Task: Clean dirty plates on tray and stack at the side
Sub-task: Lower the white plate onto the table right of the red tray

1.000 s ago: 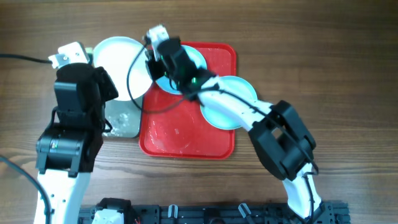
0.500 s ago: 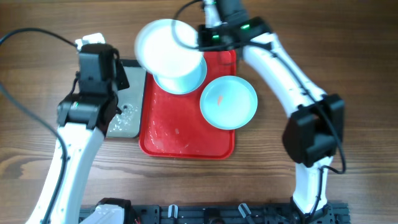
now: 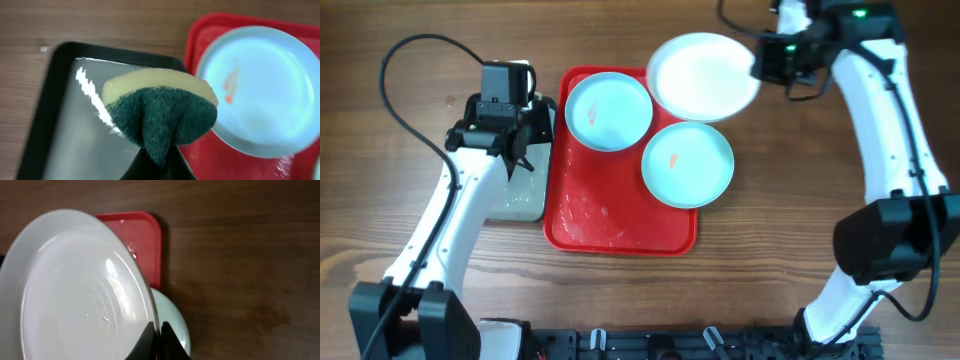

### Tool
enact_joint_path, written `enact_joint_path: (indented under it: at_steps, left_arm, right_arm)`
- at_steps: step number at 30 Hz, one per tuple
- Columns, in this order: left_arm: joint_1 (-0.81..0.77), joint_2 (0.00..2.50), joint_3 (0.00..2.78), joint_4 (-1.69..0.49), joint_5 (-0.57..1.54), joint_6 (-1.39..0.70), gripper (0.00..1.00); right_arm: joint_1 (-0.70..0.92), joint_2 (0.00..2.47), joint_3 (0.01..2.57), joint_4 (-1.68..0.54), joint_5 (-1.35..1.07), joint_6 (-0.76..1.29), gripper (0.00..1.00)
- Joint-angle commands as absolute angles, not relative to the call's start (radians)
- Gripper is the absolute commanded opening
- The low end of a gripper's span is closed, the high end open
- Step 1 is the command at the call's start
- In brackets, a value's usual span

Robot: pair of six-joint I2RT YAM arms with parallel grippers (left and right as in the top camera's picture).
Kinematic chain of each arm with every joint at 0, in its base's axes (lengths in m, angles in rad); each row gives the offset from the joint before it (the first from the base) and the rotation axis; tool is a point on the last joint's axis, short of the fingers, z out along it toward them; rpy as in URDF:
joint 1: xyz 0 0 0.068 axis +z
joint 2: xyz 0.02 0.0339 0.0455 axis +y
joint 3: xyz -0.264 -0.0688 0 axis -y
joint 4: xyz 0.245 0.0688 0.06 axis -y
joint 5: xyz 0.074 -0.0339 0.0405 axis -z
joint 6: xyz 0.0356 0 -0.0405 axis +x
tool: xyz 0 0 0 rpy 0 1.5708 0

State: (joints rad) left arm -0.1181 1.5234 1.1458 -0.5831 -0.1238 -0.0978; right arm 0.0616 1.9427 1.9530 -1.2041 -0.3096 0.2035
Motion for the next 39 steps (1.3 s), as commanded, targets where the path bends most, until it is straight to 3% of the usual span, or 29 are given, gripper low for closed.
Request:
enact_joint_path:
  at_steps: [1, 17, 32, 39]
  left_arm:
    - [-0.075, 1.528, 1.165, -0.578, -0.044, -0.064, 0.04]
    - [-0.004, 1.528, 1.158, -0.59, 0.0, -0.063, 0.04]
    - [-0.004, 1.53, 1.158, -0.591, 0.0, -0.063, 0.04]
    - [-0.003, 1.532, 1.158, -0.59, 0.0, -0.063, 0.04]
  right_arm:
    - [-0.001, 1.935, 1.964, -1.243, -0.302, 0.156, 0.04]
    - [-0.079, 1.936, 1.827, -1.323, -0.017, 0.195, 0.04]
    - [-0.08, 1.94, 1.664, -1.019, 0.139, 0.234, 0.04]
    - [-0.08, 1.94, 1.53, -0.903, 0.18, 0.084, 0.04]
